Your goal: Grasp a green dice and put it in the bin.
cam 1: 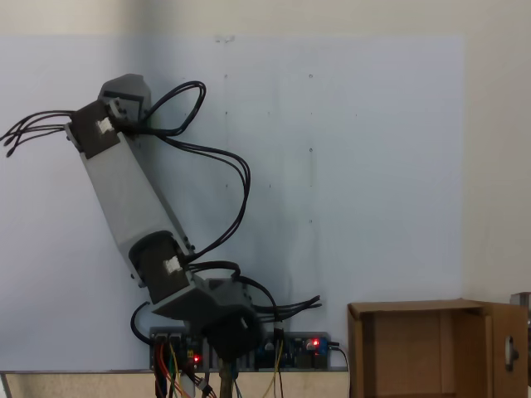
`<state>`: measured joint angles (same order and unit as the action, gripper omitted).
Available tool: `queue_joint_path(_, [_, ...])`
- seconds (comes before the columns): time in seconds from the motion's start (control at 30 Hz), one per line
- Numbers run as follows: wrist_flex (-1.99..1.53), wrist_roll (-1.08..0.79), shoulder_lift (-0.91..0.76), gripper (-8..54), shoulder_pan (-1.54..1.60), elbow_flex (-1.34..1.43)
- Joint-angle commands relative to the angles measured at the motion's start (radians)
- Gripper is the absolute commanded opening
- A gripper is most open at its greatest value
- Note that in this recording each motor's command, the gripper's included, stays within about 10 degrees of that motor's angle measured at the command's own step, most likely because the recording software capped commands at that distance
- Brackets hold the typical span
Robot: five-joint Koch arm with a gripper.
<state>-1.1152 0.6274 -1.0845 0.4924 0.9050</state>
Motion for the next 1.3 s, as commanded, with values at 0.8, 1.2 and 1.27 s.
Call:
queue_joint_path(0.8, [0.077,0.069,0.0,36.7,-0.006,-0.069])
queue_joint_path(1.2, [0.066,0.067,0.041,35.3,-0.011,-0.066])
queue_joint_path(1.27, [0.061,0.069,0.041,31.6,-0.012,-0.066])
